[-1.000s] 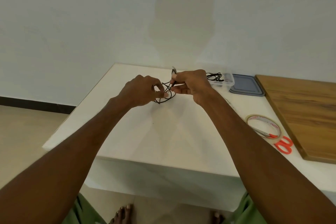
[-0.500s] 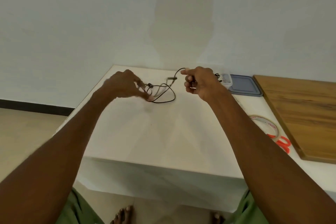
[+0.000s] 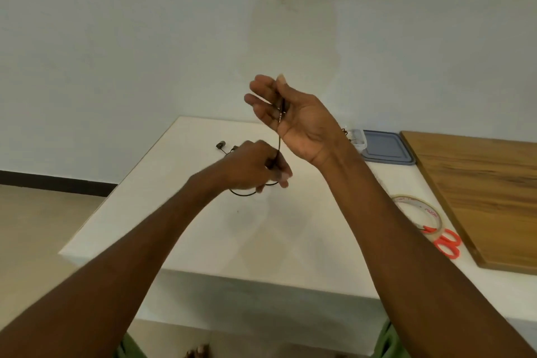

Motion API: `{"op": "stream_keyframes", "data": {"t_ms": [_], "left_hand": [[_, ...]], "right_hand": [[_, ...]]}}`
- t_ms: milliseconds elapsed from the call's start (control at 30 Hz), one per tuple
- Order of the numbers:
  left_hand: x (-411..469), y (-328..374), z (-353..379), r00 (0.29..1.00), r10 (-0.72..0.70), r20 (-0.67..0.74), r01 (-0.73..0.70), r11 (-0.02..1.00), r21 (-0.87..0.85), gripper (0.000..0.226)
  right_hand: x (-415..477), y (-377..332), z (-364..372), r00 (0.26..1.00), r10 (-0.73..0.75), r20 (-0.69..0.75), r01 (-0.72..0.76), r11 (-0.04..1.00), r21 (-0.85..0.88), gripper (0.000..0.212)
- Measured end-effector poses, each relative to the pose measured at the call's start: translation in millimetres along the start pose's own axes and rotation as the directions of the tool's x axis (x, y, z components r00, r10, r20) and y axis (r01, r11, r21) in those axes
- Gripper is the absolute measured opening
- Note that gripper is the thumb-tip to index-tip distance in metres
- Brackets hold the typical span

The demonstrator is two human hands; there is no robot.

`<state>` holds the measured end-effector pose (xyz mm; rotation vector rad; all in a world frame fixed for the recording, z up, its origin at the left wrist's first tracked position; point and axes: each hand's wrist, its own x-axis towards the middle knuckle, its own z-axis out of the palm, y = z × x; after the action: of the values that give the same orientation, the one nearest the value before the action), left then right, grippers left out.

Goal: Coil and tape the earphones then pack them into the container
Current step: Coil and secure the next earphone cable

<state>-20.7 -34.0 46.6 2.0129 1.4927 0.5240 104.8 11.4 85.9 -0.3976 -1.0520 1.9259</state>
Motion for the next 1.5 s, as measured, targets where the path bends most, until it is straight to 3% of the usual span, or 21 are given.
{"op": "stream_keyframes", "data": {"t_ms": [33, 67, 133, 167, 200, 233, 267, 367, 433, 567, 667, 733, 900, 1000, 1067, 1167, 1267, 1300, 1367, 1433, 1500], "left_hand": [[0.1, 1.3, 2.0, 1.0, -0.011, 0.009, 0.011, 0.998, 0.055, 0.009], [0.0, 1.8, 0.4, 0.999, -0.027, -0.044, 0.031, 0.994, 0.105, 0.011], [-3.8, 0.7, -7.8, 0.966, -0.031, -0.257, 0.088, 0.973, 0.214, 0.02], [-7.0, -0.9, -13.4, 0.923, -0.016, -0.384, 0.122, 0.959, 0.255, 0.021], [-9.2, -4.0, -19.9, 0.863, 0.006, -0.505, 0.151, 0.951, 0.269, 0.023], [-10.8, -8.3, -26.2, 0.804, 0.019, -0.594, 0.166, 0.953, 0.254, 0.026], [-11.3, -13.7, -33.2, 0.763, 0.006, -0.646, 0.169, 0.963, 0.21, 0.032], [-13.9, -27.9, -52.4, 0.704, -0.14, -0.696, 0.143, 0.988, -0.054, 0.049], [-16.0, -34.4, -59.7, 0.671, -0.213, -0.71, 0.174, 0.976, -0.128, 0.053], [-15.1, -26.9, -51.1, 0.796, -0.129, -0.591, 0.018, 0.982, -0.19, 0.024], [-11.7, -14.5, -39.3, 0.884, -0.039, -0.466, -0.048, 0.984, -0.173, 0.029], [-7.4, -13.7, -33.3, 0.867, -0.002, -0.499, -0.084, 0.985, -0.151, 0.019], [-6.1, -17.8, -41.6, 0.659, 0.009, -0.752, -0.117, 0.989, -0.09, 0.006], [-5.8, -14.2, -36.9, 0.76, 0.019, -0.649, -0.07, 0.996, -0.053, 0.006], [-4.3, -5.8, -23.5, 0.868, 0.035, -0.496, -0.071, 0.996, -0.054, 0.007], [-2.8, 4.9, -4.5, 0.946, 0.026, -0.324, -0.069, 0.99, -0.12, 0.01], [-3.2, 6.7, 0.6, 0.954, 0.009, -0.301, -0.059, 0.986, -0.159, 0.017], [-3.8, 6.7, -1.3, 0.949, -0.004, -0.316, -0.054, 0.983, -0.176, 0.019], [-4.8, 5.0, -8.8, 0.932, -0.028, -0.361, -0.062, 0.97, -0.236, 0.019], [-6.2, 0.1, -19.1, 0.915, -0.065, -0.399, -0.082, 0.937, -0.341, 0.018], [-8.1, -7.7, -29.8, 0.907, -0.127, -0.402, -0.076, 0.888, -0.453, 0.019]], "right_hand": [[2.3, 1.3, -3.1, 0.988, -0.118, -0.097, 0.093, 0.97, -0.226, 0.029], [3.6, 3.5, -6.8, 0.95, -0.262, -0.171, 0.135, 0.836, -0.531, 0.027], [4.8, 11.2, -15.1, 0.881, -0.457, -0.123, 0.002, 0.263, -0.965, 0.023], [4.3, 16.1, -16.4, 0.906, -0.415, -0.077, -0.081, 0.009, -0.997, 0.023], [3.7, 20.1, -16.9, 0.946, -0.313, -0.088, -0.135, -0.133, -0.982, 0.024], [3.1, 22.5, -16.7, 0.969, -0.204, -0.139, -0.17, -0.142, -0.975, 0.027], [2.2, 22.0, -17.0, 0.977, -0.099, -0.19, -0.197, -0.06, -0.979, 0.032], [-4.1, 7.7, -19.3, 0.971, 0.138, -0.196, -0.228, 0.274, -0.934, 0.044], [-7.2, -3.2, -22.8, 0.973, 0.19, -0.131, -0.207, 0.464, -0.861, 0.04], [-4.8, -7.7, -21.8, 0.988, 0.101, -0.118, -0.155, 0.707, -0.69, 0.035], [-0.1, -8.0, -16.9, 0.989, 0.119, -0.085, -0.145, 0.858, -0.493, 0.035], [2.3, -8.5, -15.9, 0.988, 0.144, -0.053, -0.154, 0.913, -0.378, 0.035], [-3.4, 0.9, -6.0, 0.93, 0.356, 0.095, -0.281, 0.852, -0.443, 0.035], [-2.8, -5.0, 2.4, 0.941, 0.258, 0.22, -0.219, 0.957, -0.189, 0.033], [-0.4, -14.0, 5.0, 0.974, 0.127, 0.189, -0.134, 0.991, 0.026, 0.031], [0.2, -21.0, 1.0, 0.999, -0.027, 0.042, 0.022, 0.994, 0.111, 0.028], [2.5, -15.2, -8.7, 0.959, -0.235, -0.16, 0.177, 0.935, -0.308, 0.029], [3.3, -11.6, -11.0, 0.921, -0.327, -0.211, 0.165, 0.82, -0.548, 0.029], [2.9, -3.6, -13.3, 0.882, -0.434, -0.184, 0.03, 0.44, -0.897, 0.027], [0.4, 3.0, -12.7, 0.942, -0.313, -0.124, -0.088, 0.124, -0.988, 0.027], [-1.9, 5.6, -9.9, 0.982, -0.118, -0.146, -0.145, 0.014, -0.989, 0.028]]}}
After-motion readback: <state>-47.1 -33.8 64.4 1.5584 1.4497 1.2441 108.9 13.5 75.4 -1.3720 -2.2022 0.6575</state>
